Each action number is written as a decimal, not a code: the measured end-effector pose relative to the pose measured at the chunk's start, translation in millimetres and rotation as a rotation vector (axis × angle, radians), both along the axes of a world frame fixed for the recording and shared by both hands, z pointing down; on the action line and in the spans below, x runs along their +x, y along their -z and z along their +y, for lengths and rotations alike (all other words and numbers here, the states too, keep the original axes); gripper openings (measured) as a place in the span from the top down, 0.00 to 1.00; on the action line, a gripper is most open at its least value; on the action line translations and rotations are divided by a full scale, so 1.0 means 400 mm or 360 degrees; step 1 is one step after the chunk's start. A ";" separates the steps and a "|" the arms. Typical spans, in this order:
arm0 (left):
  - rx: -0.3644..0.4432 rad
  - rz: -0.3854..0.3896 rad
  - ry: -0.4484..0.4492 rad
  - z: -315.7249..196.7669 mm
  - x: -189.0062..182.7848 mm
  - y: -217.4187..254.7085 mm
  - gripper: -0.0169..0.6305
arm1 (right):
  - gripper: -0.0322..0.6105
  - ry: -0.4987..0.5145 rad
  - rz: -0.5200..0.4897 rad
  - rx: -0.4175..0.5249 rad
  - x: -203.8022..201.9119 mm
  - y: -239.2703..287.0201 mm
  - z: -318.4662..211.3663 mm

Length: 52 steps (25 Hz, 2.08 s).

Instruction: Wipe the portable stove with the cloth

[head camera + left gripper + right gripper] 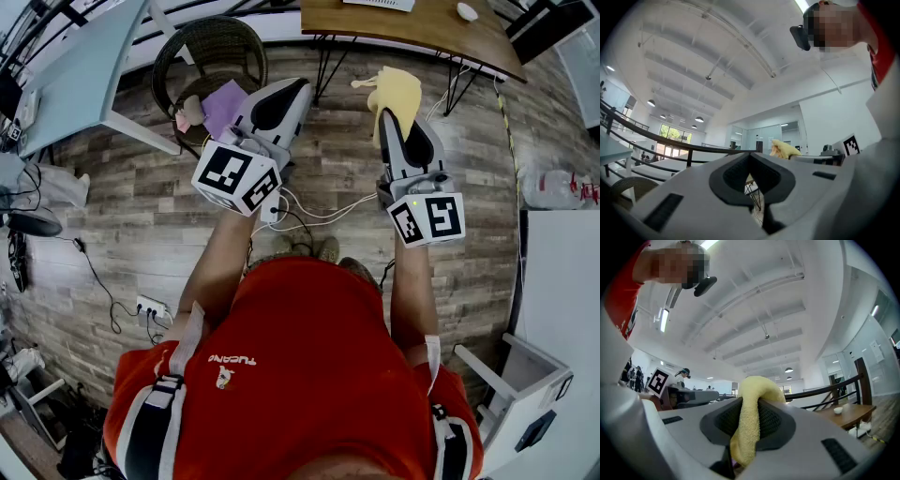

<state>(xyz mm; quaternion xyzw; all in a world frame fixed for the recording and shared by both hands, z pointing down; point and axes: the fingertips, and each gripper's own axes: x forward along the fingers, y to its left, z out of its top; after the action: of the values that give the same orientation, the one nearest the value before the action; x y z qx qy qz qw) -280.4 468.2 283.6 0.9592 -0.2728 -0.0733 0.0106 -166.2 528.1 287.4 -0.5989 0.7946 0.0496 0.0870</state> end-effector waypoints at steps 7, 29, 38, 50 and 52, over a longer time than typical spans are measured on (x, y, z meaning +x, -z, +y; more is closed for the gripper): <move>0.0005 0.0000 0.0010 0.008 0.063 -0.004 0.96 | 0.81 0.0015 -0.0011 0.0010 0.064 -0.002 0.017; 0.0040 -0.0029 0.0113 -0.153 0.266 -0.015 0.96 | 0.81 0.0090 0.0024 0.0009 0.291 -0.004 -0.121; 0.0030 -0.0049 0.0087 -0.480 0.363 -0.053 0.96 | 0.81 0.0082 0.0076 -0.0059 0.357 -0.029 -0.450; -0.0034 -0.0097 0.0016 -0.986 0.446 -0.105 0.96 | 0.81 0.0079 0.0120 -0.0217 0.377 -0.080 -0.995; -0.0063 -0.0111 0.0006 -1.043 0.460 -0.120 0.96 | 0.81 0.0065 0.0127 -0.0246 0.385 -0.092 -1.058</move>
<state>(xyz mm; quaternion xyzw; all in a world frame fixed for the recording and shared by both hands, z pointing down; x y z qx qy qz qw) -96.5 50.9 331.4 0.9603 -0.2760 -0.0343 0.0198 -12.1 104.8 324.0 -0.5850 0.8109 0.0103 0.0098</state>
